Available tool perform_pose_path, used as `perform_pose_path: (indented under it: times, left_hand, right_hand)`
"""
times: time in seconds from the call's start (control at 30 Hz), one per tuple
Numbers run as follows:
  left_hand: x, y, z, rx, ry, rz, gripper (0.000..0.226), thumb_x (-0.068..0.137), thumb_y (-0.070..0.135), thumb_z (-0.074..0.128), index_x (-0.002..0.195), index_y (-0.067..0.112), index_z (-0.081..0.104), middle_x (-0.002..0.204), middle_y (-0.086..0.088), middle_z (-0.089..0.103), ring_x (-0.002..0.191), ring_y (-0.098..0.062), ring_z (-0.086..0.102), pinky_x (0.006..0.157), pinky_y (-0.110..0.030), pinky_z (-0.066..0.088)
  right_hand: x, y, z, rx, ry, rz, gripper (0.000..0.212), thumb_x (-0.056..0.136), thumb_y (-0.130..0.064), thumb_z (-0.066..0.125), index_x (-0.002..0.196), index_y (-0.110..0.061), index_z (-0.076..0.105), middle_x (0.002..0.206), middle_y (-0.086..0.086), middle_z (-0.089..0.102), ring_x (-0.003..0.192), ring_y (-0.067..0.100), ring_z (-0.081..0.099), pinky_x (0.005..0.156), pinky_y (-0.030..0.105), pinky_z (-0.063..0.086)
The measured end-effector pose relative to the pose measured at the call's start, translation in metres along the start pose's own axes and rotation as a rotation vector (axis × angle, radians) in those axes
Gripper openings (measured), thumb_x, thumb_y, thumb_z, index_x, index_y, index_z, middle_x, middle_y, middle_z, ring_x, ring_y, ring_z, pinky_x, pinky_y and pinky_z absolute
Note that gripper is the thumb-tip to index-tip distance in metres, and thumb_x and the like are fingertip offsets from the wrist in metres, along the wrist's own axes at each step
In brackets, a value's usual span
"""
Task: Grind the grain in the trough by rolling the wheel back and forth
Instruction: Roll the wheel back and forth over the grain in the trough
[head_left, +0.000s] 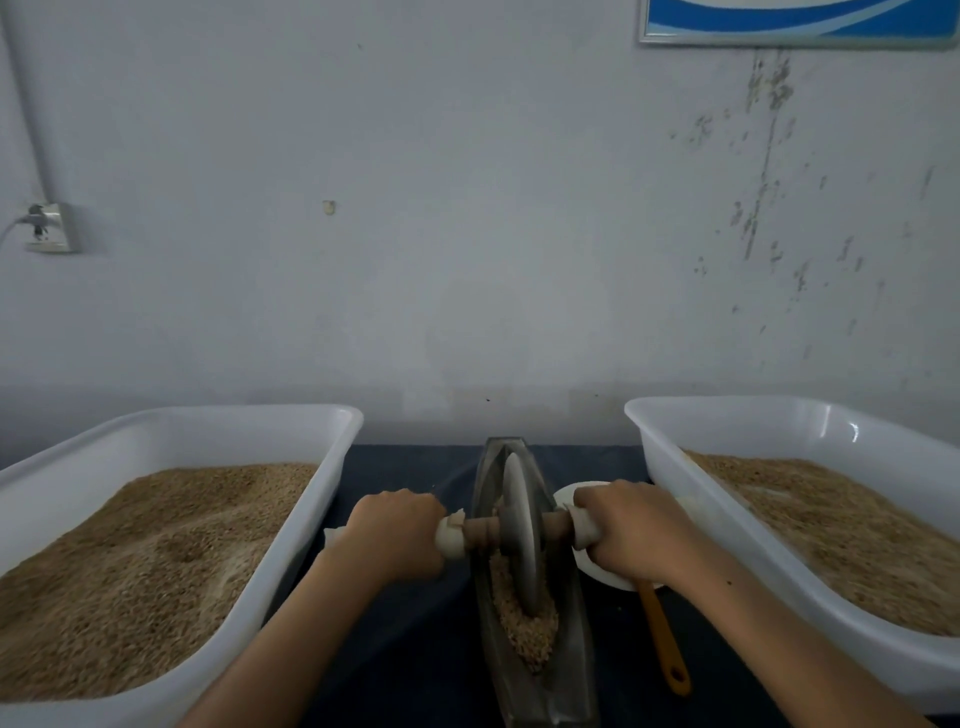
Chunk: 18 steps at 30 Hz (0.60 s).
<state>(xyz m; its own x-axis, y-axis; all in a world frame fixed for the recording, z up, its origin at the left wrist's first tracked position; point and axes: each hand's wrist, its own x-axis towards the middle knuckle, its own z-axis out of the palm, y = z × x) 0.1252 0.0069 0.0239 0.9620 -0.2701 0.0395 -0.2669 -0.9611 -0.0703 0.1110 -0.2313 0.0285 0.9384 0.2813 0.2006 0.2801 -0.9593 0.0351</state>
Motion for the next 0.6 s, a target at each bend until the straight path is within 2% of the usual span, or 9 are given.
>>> perform_pose_path:
  times: [0.13,0.23,0.33,0.43,0.53,0.6]
  left_hand:
    - [0.000,0.001,-0.001,0.007,-0.003,-0.005,0.023,0.082,0.034,0.063,0.102,0.023,0.060,0.096,0.004,0.064,0.088,-0.014,0.061,0.081,-0.030,0.048]
    - [0.001,0.004,0.001,0.039,0.074,-0.012,0.020,0.085,0.034,0.061,0.101,0.024,0.058,0.096,0.005,0.063,0.086,-0.013,0.059,0.078,-0.028,0.046]
    - [0.001,0.007,0.006,0.046,0.222,-0.029,0.013,0.089,0.033,0.056,0.098,0.025,0.051,0.098,0.005,0.062,0.088,-0.014,0.059,0.076,-0.028,0.042]
    - [0.003,0.011,0.011,0.065,0.342,-0.058,0.013,0.091,0.031,0.052,0.101,0.023,0.048,0.099,0.004,0.062,0.088,-0.016,0.060,0.072,-0.027,0.039]
    - [0.003,0.011,0.013,0.074,0.377,-0.054,0.013,0.092,0.031,0.051,0.102,0.023,0.048,0.098,0.004,0.062,0.087,-0.015,0.060,0.070,-0.027,0.037]
    - [0.002,0.009,0.012,0.067,0.349,-0.039,0.013,0.091,0.032,0.053,0.101,0.024,0.050,0.097,0.005,0.062,0.086,-0.014,0.059,0.070,-0.027,0.038]
  right_hand:
    - [0.001,-0.001,-0.003,0.039,-0.083,0.026,0.021,0.088,-0.015,0.054,0.108,-0.021,0.058,0.106,0.000,0.062,0.092,0.016,0.056,0.077,0.026,0.038]
    - [0.002,-0.001,-0.001,0.036,-0.112,0.048,0.024,0.091,-0.014,0.053,0.114,-0.019,0.054,0.115,0.004,0.061,0.105,0.020,0.057,0.088,0.032,0.039]
    - [0.001,0.002,0.009,0.031,0.029,0.015,0.014,0.092,-0.020,0.053,0.104,-0.025,0.047,0.112,-0.003,0.061,0.105,0.017,0.056,0.089,0.031,0.036]
    - [0.005,0.005,0.022,-0.013,0.150,0.005,0.015,0.092,-0.026,0.055,0.098,-0.028,0.042,0.109,-0.007,0.059,0.102,0.017,0.054,0.082,0.031,0.031]
    - [0.008,0.008,0.028,-0.013,0.182,0.001,0.019,0.091,-0.028,0.055,0.092,-0.030,0.036,0.105,-0.009,0.058,0.098,0.016,0.053,0.075,0.030,0.027]
    - [0.008,0.010,0.026,0.010,0.167,-0.012,0.016,0.091,-0.028,0.055,0.092,-0.030,0.039,0.100,-0.010,0.058,0.092,0.014,0.053,0.076,0.030,0.030]
